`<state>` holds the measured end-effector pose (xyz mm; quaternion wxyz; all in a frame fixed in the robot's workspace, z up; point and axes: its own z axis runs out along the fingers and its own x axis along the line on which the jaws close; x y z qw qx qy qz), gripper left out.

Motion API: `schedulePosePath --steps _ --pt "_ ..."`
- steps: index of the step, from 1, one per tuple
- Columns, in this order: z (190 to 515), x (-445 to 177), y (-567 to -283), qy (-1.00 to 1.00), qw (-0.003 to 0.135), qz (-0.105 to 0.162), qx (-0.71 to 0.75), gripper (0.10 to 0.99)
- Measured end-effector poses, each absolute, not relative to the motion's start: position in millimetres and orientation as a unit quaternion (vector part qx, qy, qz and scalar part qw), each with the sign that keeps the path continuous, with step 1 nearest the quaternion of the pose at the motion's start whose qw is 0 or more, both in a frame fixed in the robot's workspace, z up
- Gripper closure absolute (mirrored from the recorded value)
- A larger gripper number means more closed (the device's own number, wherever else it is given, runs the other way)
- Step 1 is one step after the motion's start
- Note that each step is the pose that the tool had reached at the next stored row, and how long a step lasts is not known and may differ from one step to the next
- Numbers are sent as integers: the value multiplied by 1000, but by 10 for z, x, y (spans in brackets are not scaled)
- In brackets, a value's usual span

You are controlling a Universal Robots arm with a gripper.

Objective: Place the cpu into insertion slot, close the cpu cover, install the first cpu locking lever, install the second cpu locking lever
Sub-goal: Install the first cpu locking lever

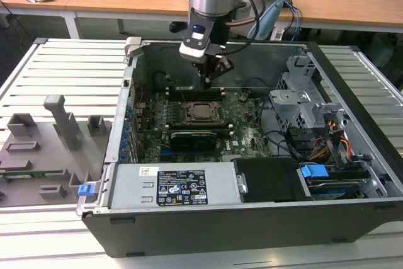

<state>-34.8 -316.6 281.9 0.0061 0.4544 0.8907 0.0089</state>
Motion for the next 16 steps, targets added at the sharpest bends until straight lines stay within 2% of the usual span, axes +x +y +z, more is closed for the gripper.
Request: schedulePosePath --steps 16 --pt "2812 -348 -3165 957 4 10 291 980"
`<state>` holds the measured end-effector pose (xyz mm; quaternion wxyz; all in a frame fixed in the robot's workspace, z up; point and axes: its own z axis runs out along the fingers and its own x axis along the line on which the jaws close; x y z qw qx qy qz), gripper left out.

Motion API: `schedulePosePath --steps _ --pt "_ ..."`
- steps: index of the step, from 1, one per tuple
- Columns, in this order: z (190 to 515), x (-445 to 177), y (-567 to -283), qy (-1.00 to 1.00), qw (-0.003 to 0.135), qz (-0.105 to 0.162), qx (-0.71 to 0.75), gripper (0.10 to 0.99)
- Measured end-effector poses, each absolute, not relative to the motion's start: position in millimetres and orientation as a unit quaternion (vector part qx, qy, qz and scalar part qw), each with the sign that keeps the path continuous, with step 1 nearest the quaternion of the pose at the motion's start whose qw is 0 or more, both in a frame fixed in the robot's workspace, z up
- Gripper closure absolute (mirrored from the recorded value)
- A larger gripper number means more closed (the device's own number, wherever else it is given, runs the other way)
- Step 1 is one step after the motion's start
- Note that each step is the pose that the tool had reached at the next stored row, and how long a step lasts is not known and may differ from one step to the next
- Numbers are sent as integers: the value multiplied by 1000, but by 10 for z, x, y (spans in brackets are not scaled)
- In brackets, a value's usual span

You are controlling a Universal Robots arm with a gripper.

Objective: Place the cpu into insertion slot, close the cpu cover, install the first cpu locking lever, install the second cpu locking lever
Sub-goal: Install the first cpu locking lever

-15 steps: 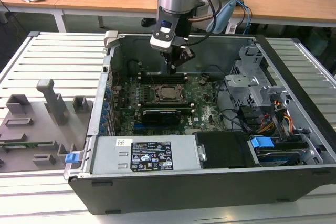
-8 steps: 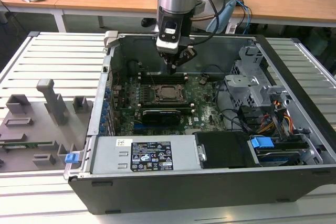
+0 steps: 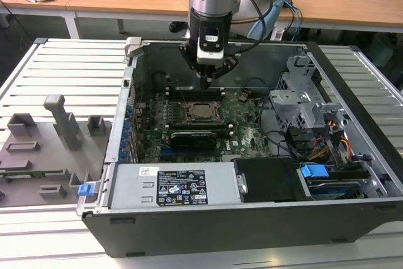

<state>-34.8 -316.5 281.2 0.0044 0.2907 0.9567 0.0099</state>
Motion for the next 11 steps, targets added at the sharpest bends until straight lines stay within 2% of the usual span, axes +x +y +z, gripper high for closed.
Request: schedulePosePath --steps 11 --pt "2810 -348 -3165 983 3 10 185 980"
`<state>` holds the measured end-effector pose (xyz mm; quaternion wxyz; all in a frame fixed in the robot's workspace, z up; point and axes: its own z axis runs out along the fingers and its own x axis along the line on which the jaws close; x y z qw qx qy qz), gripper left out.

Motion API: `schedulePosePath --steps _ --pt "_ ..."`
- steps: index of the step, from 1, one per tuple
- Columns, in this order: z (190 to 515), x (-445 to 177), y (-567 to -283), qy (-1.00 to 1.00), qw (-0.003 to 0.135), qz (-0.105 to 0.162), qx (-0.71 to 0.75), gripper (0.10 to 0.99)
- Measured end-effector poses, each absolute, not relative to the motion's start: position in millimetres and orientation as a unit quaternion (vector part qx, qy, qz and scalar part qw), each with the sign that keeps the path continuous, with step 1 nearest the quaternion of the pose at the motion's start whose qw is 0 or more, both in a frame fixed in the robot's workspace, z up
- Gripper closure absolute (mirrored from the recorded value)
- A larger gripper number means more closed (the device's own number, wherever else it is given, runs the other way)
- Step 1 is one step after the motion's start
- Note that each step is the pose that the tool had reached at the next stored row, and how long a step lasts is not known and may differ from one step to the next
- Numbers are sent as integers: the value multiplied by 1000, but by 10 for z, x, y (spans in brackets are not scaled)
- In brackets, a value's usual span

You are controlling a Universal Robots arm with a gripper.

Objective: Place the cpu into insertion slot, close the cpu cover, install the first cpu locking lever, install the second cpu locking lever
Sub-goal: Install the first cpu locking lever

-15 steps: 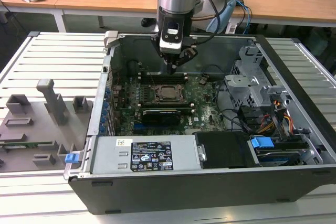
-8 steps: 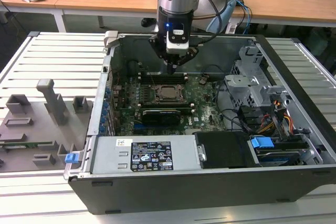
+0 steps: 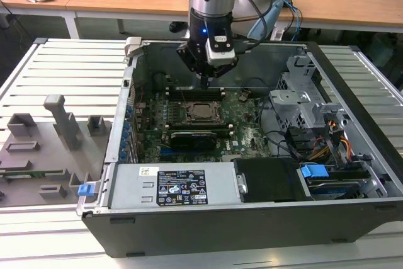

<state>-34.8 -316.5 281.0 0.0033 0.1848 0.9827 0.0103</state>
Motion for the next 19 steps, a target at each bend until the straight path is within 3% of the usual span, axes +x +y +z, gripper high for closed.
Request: schedulePosePath --steps 19 --pt "2802 -366 -3166 1000 1 11 -7 980"
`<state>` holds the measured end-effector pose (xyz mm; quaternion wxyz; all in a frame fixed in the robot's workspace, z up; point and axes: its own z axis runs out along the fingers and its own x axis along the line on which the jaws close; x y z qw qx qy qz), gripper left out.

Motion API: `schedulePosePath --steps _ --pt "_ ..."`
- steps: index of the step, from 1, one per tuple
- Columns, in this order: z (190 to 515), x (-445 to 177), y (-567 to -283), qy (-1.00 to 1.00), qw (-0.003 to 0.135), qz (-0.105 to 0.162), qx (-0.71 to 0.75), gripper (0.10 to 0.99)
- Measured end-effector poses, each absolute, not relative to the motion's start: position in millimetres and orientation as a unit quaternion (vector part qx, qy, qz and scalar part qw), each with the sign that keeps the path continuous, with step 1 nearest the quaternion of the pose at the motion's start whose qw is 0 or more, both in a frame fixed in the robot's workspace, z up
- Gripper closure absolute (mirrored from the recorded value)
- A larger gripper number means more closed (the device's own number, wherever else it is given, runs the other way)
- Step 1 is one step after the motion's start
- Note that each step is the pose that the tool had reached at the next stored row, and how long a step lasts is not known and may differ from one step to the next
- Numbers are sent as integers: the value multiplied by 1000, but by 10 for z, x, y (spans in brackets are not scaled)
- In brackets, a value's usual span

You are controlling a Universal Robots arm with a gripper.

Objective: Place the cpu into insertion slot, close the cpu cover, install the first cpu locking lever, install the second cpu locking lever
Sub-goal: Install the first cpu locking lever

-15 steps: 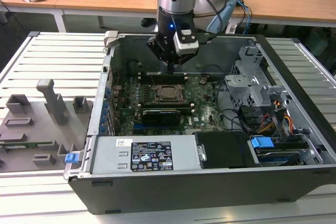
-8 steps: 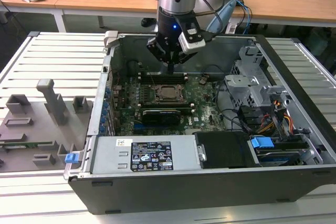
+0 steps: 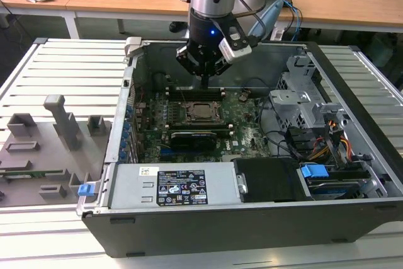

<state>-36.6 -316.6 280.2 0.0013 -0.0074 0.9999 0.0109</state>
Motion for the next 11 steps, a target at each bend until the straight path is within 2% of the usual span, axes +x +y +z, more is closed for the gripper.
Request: schedulePosePath --steps 11 --pt "2714 -802 -3166 1000 6 12 -8 980"
